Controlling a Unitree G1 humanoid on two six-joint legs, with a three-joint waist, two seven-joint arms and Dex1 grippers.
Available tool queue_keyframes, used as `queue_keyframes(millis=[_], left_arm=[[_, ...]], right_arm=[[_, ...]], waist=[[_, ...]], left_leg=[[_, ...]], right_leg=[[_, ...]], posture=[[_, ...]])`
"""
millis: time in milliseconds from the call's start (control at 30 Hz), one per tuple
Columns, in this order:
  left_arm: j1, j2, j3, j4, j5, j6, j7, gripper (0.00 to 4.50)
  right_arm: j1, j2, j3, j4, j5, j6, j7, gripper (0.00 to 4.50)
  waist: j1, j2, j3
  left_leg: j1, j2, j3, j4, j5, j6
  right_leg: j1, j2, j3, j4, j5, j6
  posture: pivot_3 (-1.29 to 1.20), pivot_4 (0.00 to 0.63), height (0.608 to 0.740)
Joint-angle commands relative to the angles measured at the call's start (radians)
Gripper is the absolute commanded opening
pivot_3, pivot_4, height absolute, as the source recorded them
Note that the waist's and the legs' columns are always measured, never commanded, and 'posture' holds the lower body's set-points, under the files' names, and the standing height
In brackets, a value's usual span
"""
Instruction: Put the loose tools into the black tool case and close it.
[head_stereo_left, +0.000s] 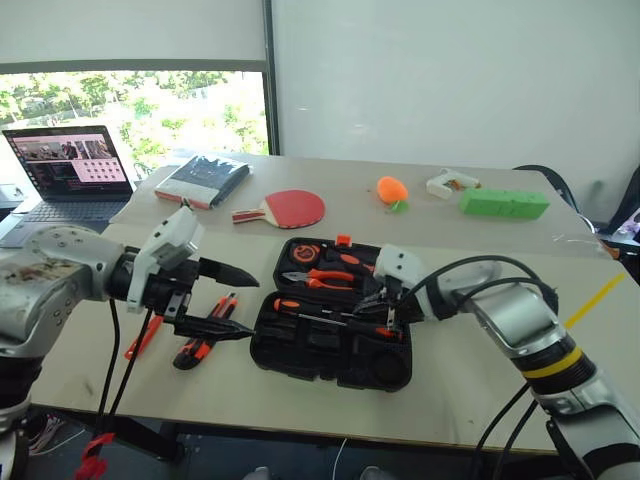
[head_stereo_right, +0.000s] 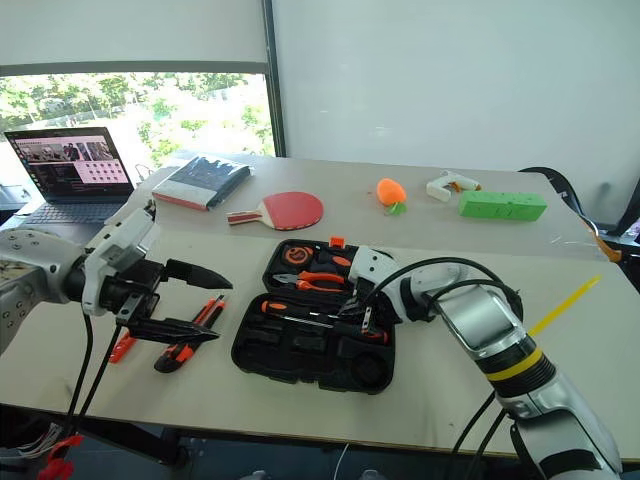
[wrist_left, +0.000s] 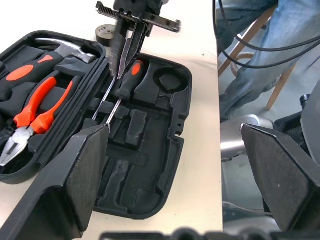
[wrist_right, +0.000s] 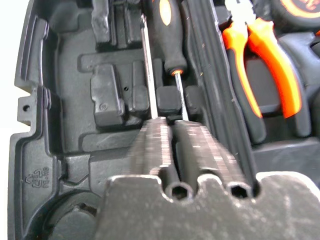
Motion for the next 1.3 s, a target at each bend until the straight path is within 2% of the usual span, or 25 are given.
queue_keyframes(millis=[33,500,933,1100,1200,1300], left_arm=[[-0.022,0.004,0.011,-0.003,0.003,-0.015,-0.007,4.50],[-0.017,0.005,0.012,-0.002,0.015,-0.024,-0.006,4.50],[-0.014,-0.002,0.004,-0.001,0.021,-0.030,-0.005,4.50],[0.004,-0.006,-0.002,0.017,0.038,-0.036,0.001,4.50],[0.051,-0.002,0.008,0.035,0.066,-0.055,0.026,4.50],[0.114,0.005,0.048,0.046,0.086,-0.054,0.077,4.50]], right_arm=[[0.005,0.001,-0.007,-0.013,-0.008,-0.021,0.000,0.04],[0.057,0.038,0.060,0.033,-0.080,-0.082,-0.016,0.04],[0.061,0.089,0.087,0.137,-0.145,-0.149,-0.030,0.04],[0.046,0.093,-0.019,0.069,-0.059,-0.106,-0.007,0.04],[0.033,0.076,-0.182,-0.043,0.078,-0.005,-0.005,0.04],[0.047,0.005,-0.334,-0.180,0.245,0.120,0.045,0.84]], waist=[[0.000,0.000,0.000],[-0.008,0.000,0.000],[-0.024,-0.001,-0.001],[-0.023,-0.001,-0.001],[-0.020,0.000,0.000],[-0.017,0.000,0.000]], left_leg=[[0.000,0.000,0.000,0.000,0.000,0.000],[0.002,0.000,0.000,0.000,0.000,-0.001],[0.024,0.002,0.000,-0.002,0.000,-0.001],[0.028,0.002,0.000,-0.003,0.001,-0.001],[0.025,0.002,0.000,-0.003,0.001,-0.001],[0.018,0.002,0.000,-0.004,0.001,-0.001]], right_leg=[[0.000,0.000,0.000,0.000,0.000,0.000],[0.001,0.000,0.000,0.001,0.000,0.000],[0.022,0.002,0.000,0.001,-0.001,-0.002],[0.025,0.002,0.000,0.001,-0.002,-0.003],[0.023,0.002,0.000,0.001,-0.002,-0.003],[0.015,0.002,0.000,0.001,-0.002,-0.003]], posture=[[0.00,0.150,0.736],[0.00,0.150,0.736],[0.00,0.150,0.736],[0.00,0.150,0.736],[0.00,0.150,0.736],[0.00,0.150,0.736]])
